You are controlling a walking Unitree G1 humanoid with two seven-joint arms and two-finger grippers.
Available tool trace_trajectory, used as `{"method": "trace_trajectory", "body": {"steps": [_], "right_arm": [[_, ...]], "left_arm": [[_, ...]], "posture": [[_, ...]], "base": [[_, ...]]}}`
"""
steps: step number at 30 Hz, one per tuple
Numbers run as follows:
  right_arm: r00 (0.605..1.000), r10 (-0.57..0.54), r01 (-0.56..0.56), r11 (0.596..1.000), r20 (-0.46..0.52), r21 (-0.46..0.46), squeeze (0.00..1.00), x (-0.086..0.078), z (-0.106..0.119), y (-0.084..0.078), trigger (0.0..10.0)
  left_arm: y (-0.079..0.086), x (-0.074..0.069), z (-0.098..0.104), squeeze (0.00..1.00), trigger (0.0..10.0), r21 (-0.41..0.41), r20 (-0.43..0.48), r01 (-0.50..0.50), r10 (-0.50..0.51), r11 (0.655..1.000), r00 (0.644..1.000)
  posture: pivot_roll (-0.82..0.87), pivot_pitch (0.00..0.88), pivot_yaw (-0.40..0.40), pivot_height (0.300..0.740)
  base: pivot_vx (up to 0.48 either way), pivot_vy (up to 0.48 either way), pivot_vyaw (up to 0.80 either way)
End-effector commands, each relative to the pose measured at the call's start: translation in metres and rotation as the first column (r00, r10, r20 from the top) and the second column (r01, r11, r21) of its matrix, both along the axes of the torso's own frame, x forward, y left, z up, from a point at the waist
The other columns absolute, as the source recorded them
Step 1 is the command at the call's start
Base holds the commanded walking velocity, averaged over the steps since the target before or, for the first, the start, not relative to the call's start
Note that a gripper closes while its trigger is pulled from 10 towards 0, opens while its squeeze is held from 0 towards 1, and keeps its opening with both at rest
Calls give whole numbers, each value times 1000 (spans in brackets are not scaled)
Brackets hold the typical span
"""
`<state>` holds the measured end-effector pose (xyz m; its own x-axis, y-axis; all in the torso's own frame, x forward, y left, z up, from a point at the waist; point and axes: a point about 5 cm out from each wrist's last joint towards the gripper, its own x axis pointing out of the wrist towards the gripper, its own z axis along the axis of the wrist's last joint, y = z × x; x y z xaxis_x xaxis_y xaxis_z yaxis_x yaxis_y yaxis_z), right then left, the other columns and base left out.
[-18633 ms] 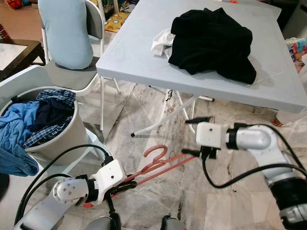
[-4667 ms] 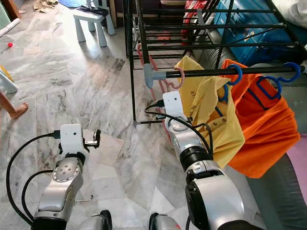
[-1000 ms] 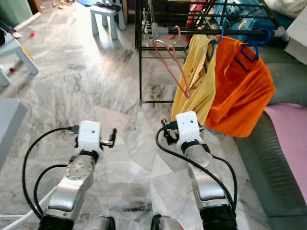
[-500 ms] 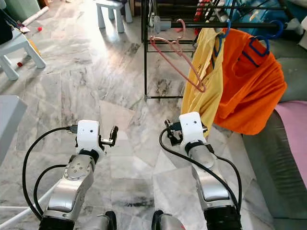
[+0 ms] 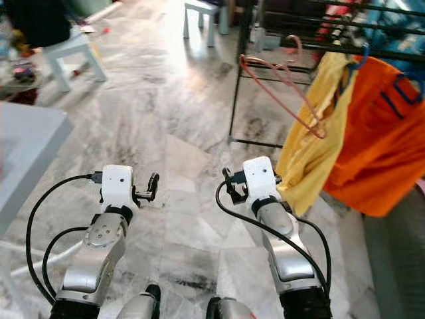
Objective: Hang hanger
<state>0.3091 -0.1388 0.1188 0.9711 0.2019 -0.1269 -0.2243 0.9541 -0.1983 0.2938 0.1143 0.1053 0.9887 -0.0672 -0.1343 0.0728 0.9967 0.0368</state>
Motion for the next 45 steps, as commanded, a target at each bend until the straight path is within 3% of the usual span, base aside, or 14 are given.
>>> {"method": "trace_trajectory", "body": {"steps": [1,26,32,45], "right_arm": [[1000,22,-22,1000,13,0,0,-2,4,5,10000],[996,94,-94,996,-7,-1,0,-6,1,13,10000],[995,98,-98,995,-19,23,0,-7,-1,14,10000],[993,115,-112,992,-42,49,0,-11,-5,16,10000]], "left_arm": [[0,-2,-2,0,10000,5,-10,8,-8,1000,1000],[1,-2,-5,0,10000,33,-21,5,-5,999,1000],[3,-1,-4,0,10000,19,-14,-37,37,999,999],[0,-3,-6,0,10000,17,-41,-62,62,998,997]], "posture": [[-23,212,-53,740],[-20,204,-55,740],[-19,205,-54,740],[-20,216,-51,740]], "base": [[0,-337,800],[0,-285,800],[0,0,773],[-21,0,185]]}}
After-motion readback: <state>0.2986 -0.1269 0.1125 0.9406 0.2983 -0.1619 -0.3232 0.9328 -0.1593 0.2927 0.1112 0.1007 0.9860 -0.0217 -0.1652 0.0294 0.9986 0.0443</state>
